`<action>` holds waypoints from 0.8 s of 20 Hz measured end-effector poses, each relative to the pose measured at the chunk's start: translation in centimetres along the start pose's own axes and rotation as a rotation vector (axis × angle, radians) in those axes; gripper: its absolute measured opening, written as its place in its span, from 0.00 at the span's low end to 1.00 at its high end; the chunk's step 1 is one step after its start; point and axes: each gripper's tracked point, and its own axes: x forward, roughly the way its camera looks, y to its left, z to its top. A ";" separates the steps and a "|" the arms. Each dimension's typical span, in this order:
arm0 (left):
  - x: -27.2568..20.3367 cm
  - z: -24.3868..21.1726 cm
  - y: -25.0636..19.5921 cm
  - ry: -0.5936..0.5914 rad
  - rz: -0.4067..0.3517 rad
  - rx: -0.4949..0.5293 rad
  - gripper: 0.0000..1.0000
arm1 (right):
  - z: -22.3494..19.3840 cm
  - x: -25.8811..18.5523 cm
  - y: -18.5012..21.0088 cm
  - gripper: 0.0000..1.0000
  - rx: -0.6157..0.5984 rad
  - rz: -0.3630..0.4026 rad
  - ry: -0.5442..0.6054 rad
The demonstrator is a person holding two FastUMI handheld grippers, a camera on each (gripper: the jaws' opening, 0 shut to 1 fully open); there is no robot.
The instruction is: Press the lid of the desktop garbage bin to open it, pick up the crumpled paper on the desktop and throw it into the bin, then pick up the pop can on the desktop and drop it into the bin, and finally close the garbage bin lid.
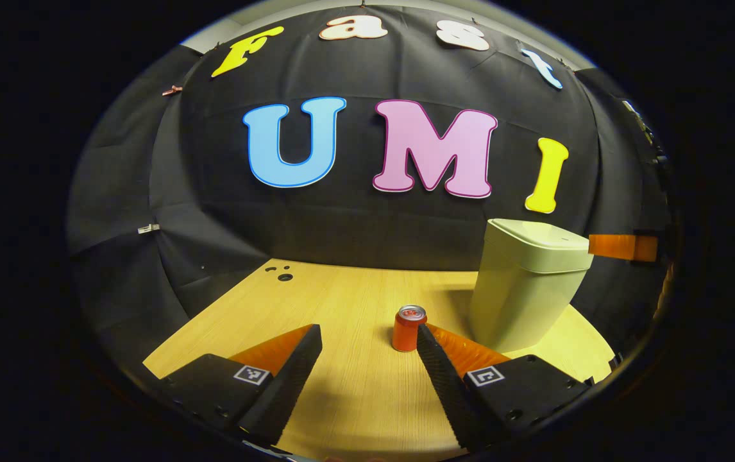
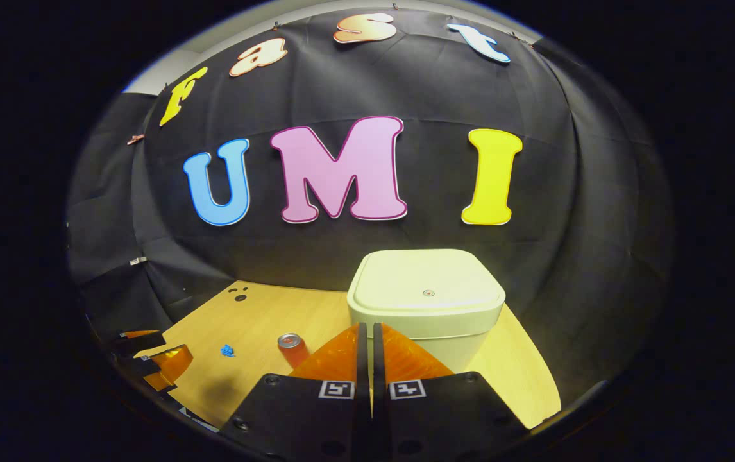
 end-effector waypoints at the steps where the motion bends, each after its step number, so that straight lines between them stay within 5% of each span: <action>1: 0.1 -0.2 0.2 0.004 0.004 0.000 0.96 | 0.4 0.5 -0.5 0.05 0.001 -0.005 0.002; 16: -1.0 -2.6 2.3 0.083 0.107 0.007 0.96 | 2.4 8.4 -5.5 0.05 -0.015 -0.073 0.015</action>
